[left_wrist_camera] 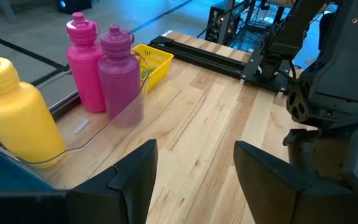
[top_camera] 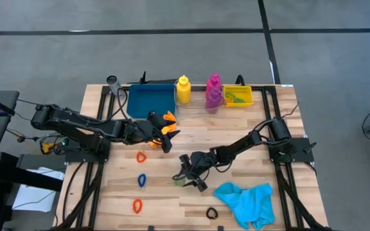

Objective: Pick & Place Sports Items
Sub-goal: Put the green spring keychain into the yellow bin

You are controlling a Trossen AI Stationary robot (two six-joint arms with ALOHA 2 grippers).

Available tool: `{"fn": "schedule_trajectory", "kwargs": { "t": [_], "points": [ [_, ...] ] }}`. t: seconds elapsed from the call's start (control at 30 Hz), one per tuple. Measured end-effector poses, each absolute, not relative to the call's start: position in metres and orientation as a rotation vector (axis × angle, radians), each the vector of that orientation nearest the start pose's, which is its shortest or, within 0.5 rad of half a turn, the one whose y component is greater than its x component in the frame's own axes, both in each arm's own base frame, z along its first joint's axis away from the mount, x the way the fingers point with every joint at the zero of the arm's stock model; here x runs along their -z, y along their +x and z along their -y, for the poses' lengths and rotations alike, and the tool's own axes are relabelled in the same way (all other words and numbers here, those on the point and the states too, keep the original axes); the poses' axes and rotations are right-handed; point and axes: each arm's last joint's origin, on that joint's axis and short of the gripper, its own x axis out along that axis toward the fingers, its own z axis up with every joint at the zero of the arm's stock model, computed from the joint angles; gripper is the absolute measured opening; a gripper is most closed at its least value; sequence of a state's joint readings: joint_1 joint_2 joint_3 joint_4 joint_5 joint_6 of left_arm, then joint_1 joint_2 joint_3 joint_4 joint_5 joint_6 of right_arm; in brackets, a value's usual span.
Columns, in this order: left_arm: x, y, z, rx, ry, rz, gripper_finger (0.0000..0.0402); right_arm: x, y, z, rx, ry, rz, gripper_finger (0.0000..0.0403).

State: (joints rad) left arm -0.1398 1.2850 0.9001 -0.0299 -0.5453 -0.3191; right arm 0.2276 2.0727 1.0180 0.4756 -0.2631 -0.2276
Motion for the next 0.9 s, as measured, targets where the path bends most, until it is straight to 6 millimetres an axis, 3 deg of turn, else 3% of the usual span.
{"fn": "schedule_trajectory", "kwargs": {
  "t": [0.3,0.9],
  "points": [
    [-0.283,0.279,0.024,-0.457,-0.17,-0.325,0.0209,-0.093,0.384,-0.097,-0.55,-0.222,-0.605,0.0226],
    [-0.283,0.279,0.024,-0.458,-0.17,-0.325,0.0209,-0.084,0.388,-0.092,-0.489,-0.237,-0.595,0.0226]
  ]
}}
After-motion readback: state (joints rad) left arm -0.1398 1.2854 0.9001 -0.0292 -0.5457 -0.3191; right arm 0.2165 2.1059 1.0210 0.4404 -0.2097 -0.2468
